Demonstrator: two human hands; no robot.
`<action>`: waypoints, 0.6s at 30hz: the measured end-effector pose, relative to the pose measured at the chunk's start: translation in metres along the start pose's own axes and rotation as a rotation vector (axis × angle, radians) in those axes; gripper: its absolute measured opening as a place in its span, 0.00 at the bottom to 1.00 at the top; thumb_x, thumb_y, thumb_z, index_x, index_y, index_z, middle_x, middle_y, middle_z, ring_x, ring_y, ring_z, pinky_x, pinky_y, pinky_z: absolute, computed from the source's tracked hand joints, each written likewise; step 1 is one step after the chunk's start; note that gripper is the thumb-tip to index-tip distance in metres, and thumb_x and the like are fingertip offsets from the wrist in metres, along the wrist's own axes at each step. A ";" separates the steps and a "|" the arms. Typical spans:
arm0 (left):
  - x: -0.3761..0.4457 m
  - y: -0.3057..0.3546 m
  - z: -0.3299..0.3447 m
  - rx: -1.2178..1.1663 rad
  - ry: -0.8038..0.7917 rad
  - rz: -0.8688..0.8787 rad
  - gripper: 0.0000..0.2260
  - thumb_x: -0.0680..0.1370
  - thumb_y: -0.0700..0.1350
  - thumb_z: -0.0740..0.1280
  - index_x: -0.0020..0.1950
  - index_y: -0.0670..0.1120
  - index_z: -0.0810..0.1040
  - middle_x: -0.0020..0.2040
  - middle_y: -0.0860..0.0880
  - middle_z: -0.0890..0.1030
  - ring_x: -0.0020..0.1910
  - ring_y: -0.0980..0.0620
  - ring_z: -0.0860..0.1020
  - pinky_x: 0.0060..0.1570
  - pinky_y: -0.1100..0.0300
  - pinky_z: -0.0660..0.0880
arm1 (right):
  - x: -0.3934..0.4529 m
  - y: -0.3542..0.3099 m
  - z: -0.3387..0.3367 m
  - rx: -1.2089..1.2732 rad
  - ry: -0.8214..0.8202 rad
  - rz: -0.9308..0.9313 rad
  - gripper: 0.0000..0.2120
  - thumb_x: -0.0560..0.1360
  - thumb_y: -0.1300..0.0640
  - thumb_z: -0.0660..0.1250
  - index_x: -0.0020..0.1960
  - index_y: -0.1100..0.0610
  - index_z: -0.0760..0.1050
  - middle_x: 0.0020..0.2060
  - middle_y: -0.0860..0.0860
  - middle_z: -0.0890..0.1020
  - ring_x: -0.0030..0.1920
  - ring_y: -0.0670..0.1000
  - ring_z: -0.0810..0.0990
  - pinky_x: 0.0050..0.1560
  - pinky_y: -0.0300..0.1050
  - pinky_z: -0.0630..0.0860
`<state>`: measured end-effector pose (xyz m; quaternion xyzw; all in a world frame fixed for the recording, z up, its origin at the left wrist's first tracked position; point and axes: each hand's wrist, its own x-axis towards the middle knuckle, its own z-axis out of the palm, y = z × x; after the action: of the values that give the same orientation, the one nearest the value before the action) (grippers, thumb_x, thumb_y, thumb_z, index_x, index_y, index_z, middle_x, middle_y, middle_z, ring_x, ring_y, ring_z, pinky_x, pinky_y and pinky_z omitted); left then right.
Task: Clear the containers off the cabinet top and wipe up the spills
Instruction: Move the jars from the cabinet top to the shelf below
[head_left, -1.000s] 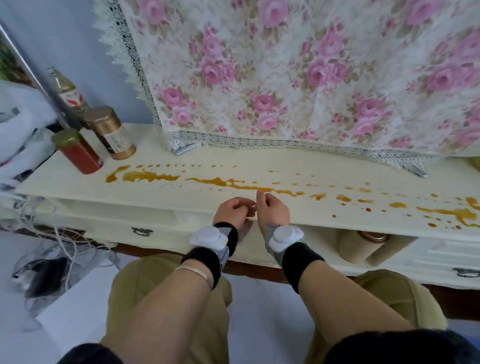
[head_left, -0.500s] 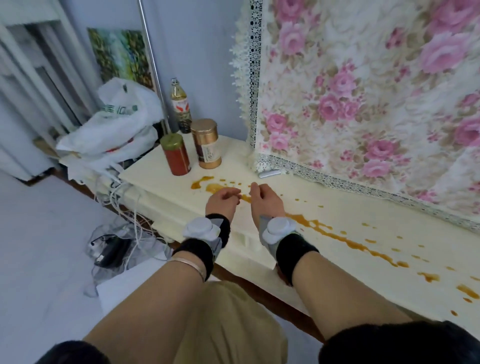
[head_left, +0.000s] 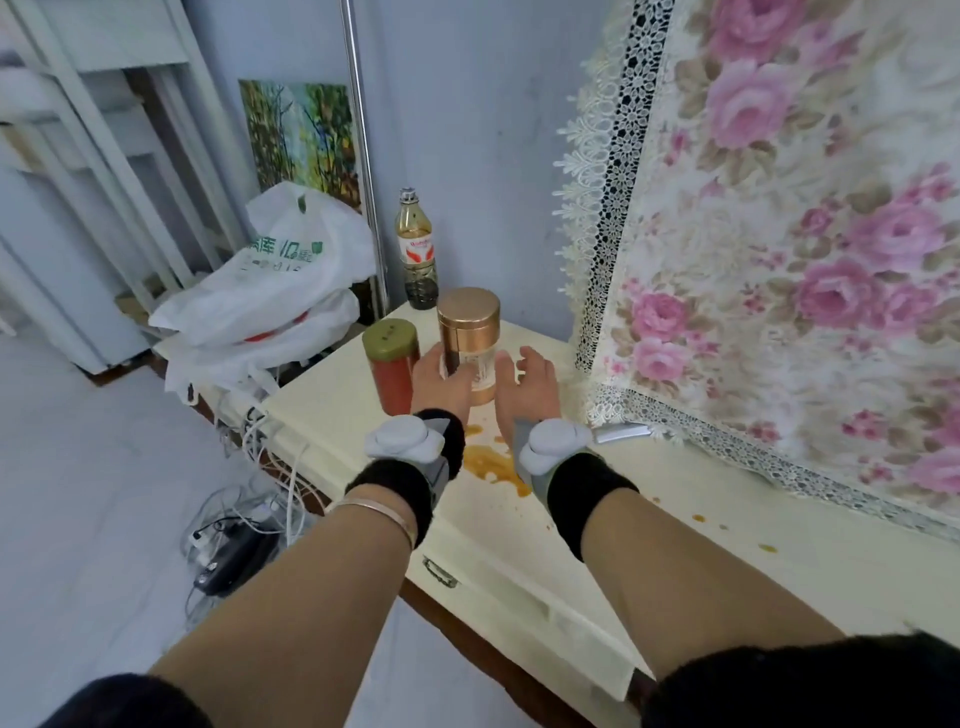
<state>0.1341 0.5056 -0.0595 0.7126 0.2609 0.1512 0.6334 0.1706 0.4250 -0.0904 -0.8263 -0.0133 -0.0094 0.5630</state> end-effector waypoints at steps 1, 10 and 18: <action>0.018 -0.003 0.003 -0.012 -0.001 -0.006 0.27 0.77 0.43 0.64 0.75 0.46 0.62 0.69 0.49 0.68 0.67 0.50 0.69 0.63 0.60 0.65 | 0.014 -0.001 0.009 -0.002 -0.008 0.010 0.27 0.80 0.44 0.56 0.75 0.57 0.61 0.69 0.56 0.68 0.68 0.57 0.68 0.68 0.54 0.65; 0.072 -0.008 0.018 -0.099 -0.015 -0.008 0.39 0.74 0.51 0.68 0.78 0.52 0.48 0.78 0.47 0.56 0.76 0.45 0.59 0.74 0.45 0.60 | 0.067 -0.008 0.026 0.088 -0.139 0.062 0.34 0.79 0.36 0.52 0.79 0.52 0.51 0.77 0.55 0.58 0.76 0.56 0.59 0.72 0.50 0.57; 0.072 -0.005 0.025 -0.202 -0.045 -0.041 0.32 0.76 0.50 0.65 0.77 0.52 0.55 0.71 0.48 0.71 0.68 0.46 0.71 0.71 0.48 0.66 | 0.062 -0.019 0.031 0.288 -0.166 0.002 0.20 0.81 0.44 0.55 0.68 0.54 0.68 0.63 0.55 0.77 0.59 0.54 0.76 0.58 0.42 0.68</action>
<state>0.2057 0.5258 -0.0767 0.6430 0.2446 0.1474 0.7107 0.2320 0.4612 -0.0818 -0.7349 -0.0604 0.0616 0.6727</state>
